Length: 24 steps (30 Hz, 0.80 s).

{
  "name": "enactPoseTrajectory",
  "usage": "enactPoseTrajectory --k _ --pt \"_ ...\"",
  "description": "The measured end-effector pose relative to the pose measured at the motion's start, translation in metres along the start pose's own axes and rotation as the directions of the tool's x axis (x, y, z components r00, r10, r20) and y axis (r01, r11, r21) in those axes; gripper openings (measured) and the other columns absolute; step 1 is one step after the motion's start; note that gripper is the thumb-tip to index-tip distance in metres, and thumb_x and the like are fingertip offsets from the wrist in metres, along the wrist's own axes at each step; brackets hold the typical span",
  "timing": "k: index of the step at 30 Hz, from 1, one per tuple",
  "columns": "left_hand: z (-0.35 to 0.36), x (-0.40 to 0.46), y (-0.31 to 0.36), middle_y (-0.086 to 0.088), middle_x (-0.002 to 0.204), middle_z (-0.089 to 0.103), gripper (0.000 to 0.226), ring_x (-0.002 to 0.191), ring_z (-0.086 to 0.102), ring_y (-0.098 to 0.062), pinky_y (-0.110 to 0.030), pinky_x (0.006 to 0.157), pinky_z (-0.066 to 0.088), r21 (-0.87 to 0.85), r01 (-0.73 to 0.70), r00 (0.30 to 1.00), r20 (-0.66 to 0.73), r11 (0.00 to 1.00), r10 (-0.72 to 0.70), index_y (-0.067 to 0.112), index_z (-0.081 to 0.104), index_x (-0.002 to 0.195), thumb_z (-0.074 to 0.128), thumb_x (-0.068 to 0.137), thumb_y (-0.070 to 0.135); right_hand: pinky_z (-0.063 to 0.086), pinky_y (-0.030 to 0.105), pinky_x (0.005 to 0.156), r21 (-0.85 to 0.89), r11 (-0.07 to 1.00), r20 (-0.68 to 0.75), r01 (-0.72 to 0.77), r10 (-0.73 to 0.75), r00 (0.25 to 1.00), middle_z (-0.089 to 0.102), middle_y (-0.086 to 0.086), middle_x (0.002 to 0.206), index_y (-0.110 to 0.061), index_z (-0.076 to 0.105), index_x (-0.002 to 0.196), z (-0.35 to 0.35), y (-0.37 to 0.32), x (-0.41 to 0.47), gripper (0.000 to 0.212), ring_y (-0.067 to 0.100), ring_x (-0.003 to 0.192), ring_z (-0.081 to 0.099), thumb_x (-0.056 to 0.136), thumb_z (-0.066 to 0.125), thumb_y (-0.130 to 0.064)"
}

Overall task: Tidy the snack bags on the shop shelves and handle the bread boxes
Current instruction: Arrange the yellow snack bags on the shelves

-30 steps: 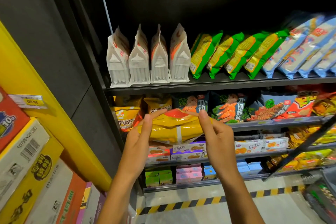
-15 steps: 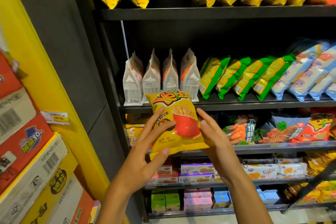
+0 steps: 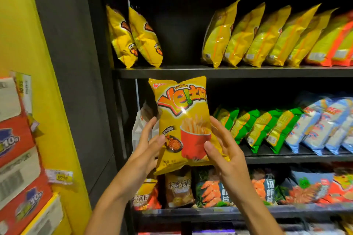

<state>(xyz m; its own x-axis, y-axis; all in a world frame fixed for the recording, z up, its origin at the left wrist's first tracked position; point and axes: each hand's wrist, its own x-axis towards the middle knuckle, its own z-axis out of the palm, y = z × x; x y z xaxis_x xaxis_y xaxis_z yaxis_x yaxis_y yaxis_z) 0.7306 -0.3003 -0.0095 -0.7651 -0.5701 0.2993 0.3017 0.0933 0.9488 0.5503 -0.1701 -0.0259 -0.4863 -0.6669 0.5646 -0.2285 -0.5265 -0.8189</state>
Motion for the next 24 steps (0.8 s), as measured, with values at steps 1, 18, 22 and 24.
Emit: enactPoseTrajectory --k 1,18,22,24 --pt "0.003 0.008 0.007 0.021 0.142 0.06 0.108 0.131 0.059 -0.005 -0.03 0.1 0.055 0.005 0.006 1.0 0.001 1.0 -0.006 0.058 0.024 0.152 0.083 0.063 0.071 0.046 0.055 0.114 -0.022 0.999 0.009 0.023 -0.023 1.0 0.058 -0.015 0.148 -0.044 0.058 0.141 0.0 -0.004 0.007 0.053 0.01 0.141 0.051 0.091 0.07 -0.029" --pt "0.036 0.178 0.136 0.027 0.122 0.067 0.073 0.111 0.064 0.01 -0.025 0.099 0.052 0.382 -0.372 0.845 -0.238 0.846 0.478 0.041 0.036 0.143 0.077 0.083 0.037 0.045 0.029 0.111 -0.158 0.918 -0.054 0.364 -0.376 0.925 0.06 -0.016 0.142 -0.036 0.052 0.144 -0.05 -0.075 0.213 0.063 0.005 0.133 0.057 0.089 0.079 -0.025" --pt "0.029 0.246 0.137 0.006 0.151 0.048 0.098 0.135 0.052 -0.013 -0.043 0.114 0.044 0.617 -0.309 0.797 -0.247 0.724 0.551 0.037 0.015 0.157 0.082 0.085 0.041 0.038 0.012 0.109 -0.444 0.816 -0.051 0.37 -0.435 0.899 0.048 -0.014 0.15 -0.039 0.043 0.149 -0.064 -0.071 0.265 0.073 -0.006 0.136 0.044 0.09 0.08 -0.019" --pt "0.031 0.277 0.133 0.0 0.155 0.04 0.1 0.14 0.045 -0.021 -0.044 0.116 0.042 0.691 -0.269 0.775 -0.259 0.671 0.577 0.031 0.015 0.157 0.082 0.084 0.04 0.035 0.024 0.118 -0.605 0.715 -0.018 0.351 -0.452 0.892 0.034 -0.011 0.159 -0.035 0.036 0.154 -0.07 -0.066 0.29 0.078 0.003 0.146 0.035 0.09 0.079 -0.022"
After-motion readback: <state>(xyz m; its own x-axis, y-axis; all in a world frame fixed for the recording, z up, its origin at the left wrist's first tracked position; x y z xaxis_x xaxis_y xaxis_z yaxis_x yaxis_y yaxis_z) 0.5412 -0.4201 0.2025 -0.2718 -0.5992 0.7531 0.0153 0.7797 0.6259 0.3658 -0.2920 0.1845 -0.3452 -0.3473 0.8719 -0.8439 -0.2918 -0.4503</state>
